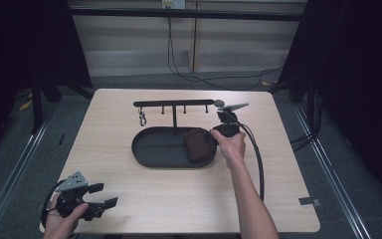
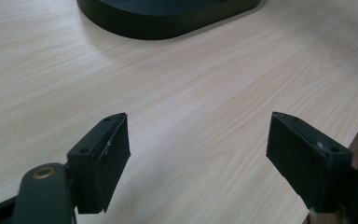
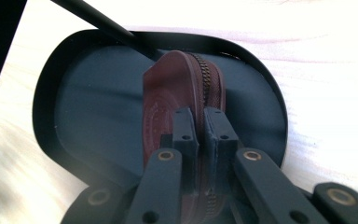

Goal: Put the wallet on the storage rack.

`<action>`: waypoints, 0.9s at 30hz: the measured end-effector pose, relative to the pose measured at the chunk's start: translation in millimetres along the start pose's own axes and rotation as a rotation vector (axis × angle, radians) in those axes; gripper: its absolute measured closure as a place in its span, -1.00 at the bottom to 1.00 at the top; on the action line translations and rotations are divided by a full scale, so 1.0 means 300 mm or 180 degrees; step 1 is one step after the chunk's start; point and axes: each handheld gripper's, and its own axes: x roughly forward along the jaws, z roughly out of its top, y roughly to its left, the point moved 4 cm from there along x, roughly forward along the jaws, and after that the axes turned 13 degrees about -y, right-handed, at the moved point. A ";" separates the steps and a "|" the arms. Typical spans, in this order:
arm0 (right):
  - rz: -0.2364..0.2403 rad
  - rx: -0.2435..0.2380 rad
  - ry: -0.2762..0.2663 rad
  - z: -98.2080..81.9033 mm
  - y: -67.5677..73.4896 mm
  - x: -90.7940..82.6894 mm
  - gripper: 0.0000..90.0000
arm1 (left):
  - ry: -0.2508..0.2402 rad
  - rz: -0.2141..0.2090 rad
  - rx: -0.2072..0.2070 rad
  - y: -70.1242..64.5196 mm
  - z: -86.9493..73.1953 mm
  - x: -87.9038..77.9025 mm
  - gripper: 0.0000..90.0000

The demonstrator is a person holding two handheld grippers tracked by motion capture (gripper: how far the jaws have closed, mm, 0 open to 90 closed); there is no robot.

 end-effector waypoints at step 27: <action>-0.0017 -0.0124 -0.0219 -0.020 -0.030 -0.015 0.29 | 0.0004 0.0007 -0.0013 0.005 -0.001 0.004 -0.54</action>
